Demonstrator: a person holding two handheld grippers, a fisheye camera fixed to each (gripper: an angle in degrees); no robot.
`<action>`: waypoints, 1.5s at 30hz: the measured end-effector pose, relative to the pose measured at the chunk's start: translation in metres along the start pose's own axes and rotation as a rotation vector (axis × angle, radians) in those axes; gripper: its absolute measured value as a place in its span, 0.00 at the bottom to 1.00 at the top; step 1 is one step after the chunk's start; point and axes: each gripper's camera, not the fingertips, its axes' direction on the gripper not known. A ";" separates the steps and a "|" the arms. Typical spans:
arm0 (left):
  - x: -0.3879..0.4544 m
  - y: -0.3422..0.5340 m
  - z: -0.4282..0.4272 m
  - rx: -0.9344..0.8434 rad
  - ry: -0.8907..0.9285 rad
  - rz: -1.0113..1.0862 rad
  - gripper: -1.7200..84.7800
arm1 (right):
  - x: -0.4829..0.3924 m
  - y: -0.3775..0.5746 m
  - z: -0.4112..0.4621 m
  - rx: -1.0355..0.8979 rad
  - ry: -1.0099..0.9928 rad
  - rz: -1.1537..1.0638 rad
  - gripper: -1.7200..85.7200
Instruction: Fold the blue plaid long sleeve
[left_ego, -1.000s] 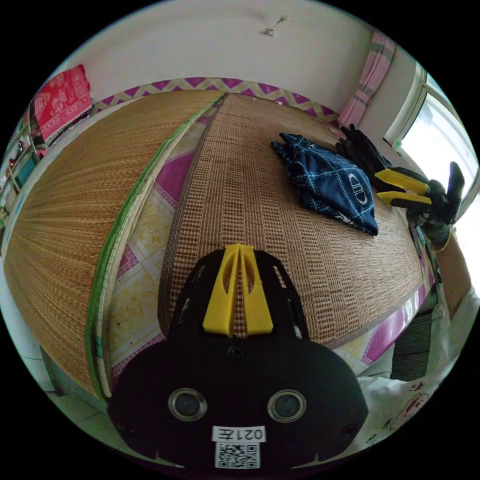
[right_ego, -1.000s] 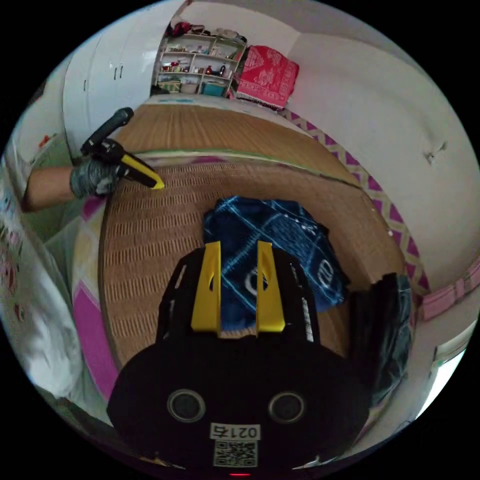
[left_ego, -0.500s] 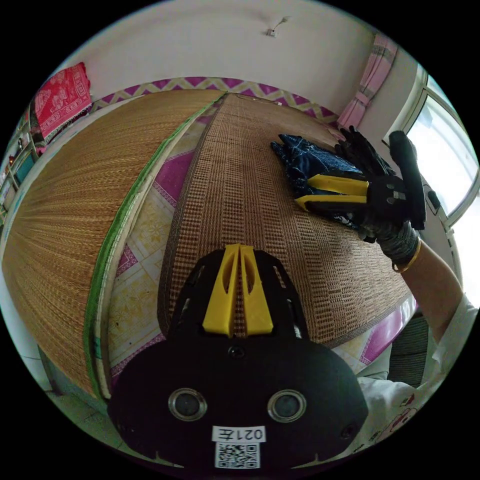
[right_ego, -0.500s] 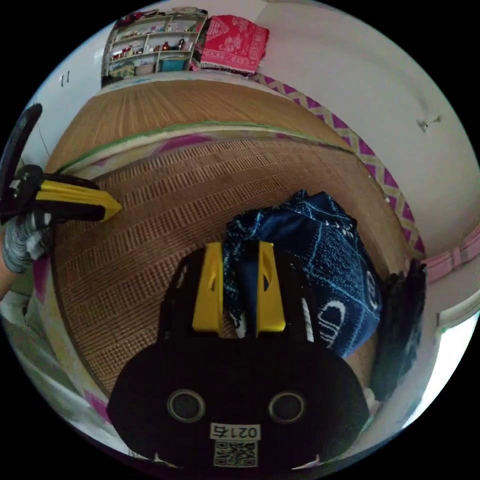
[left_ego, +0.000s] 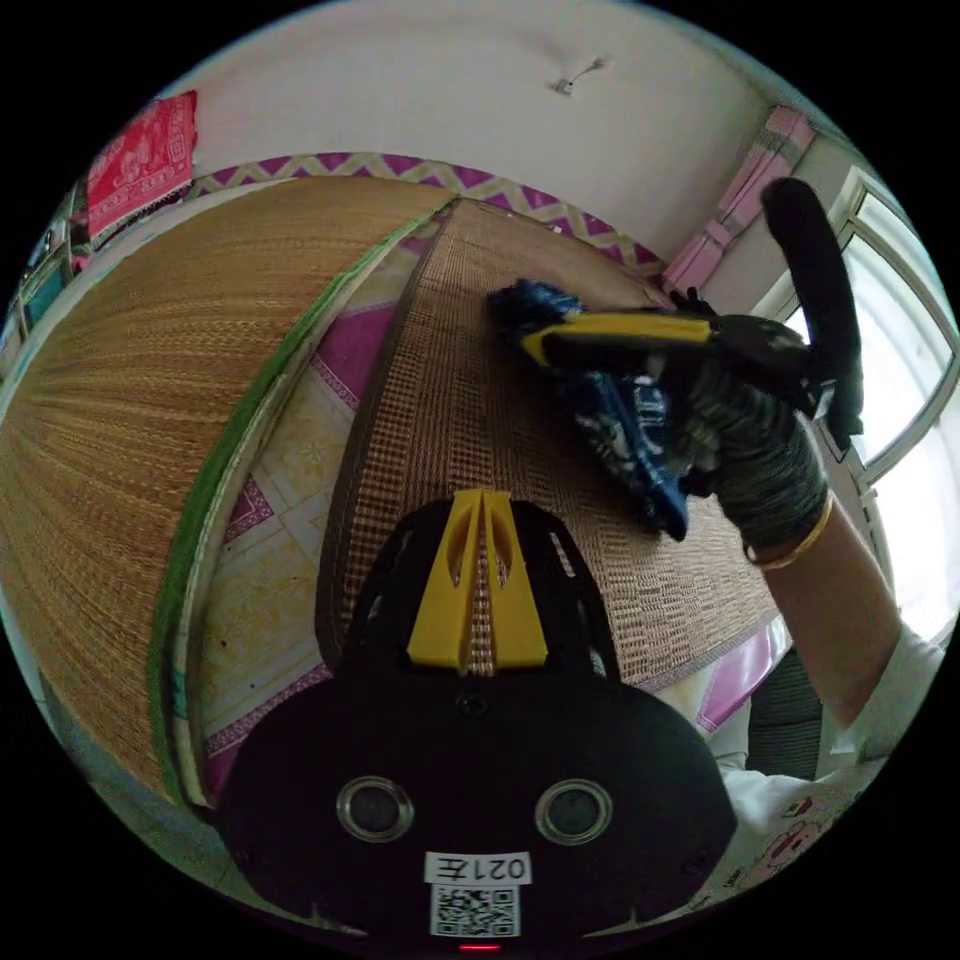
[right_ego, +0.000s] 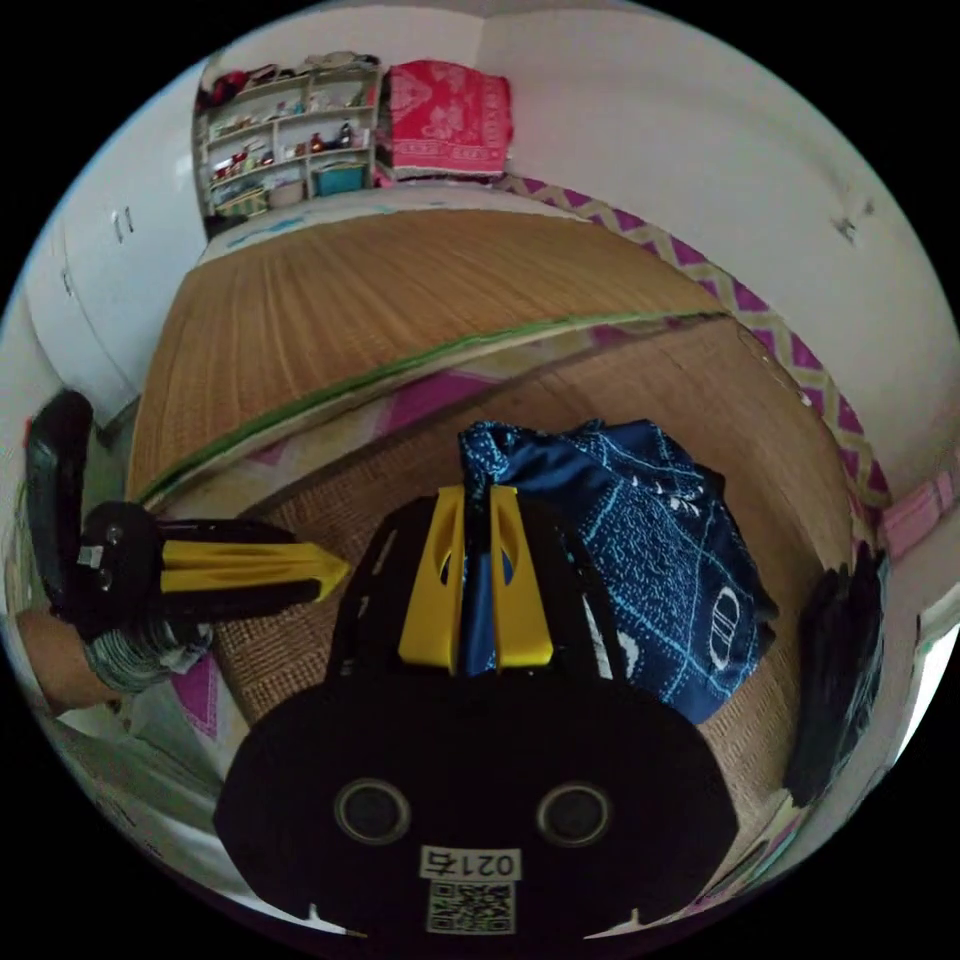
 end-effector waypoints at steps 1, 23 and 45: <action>-0.001 0.003 -0.012 0.019 0.003 -0.008 0.01 | -0.008 -0.001 -0.002 0.001 -0.013 -0.024 0.07; -0.031 0.010 -0.071 0.109 0.230 -0.093 0.08 | 0.033 -0.056 -0.158 0.095 -0.062 0.010 0.15; 0.034 -0.073 -0.016 0.153 0.227 0.077 0.11 | 0.435 -0.068 -0.393 0.453 -0.768 0.665 0.03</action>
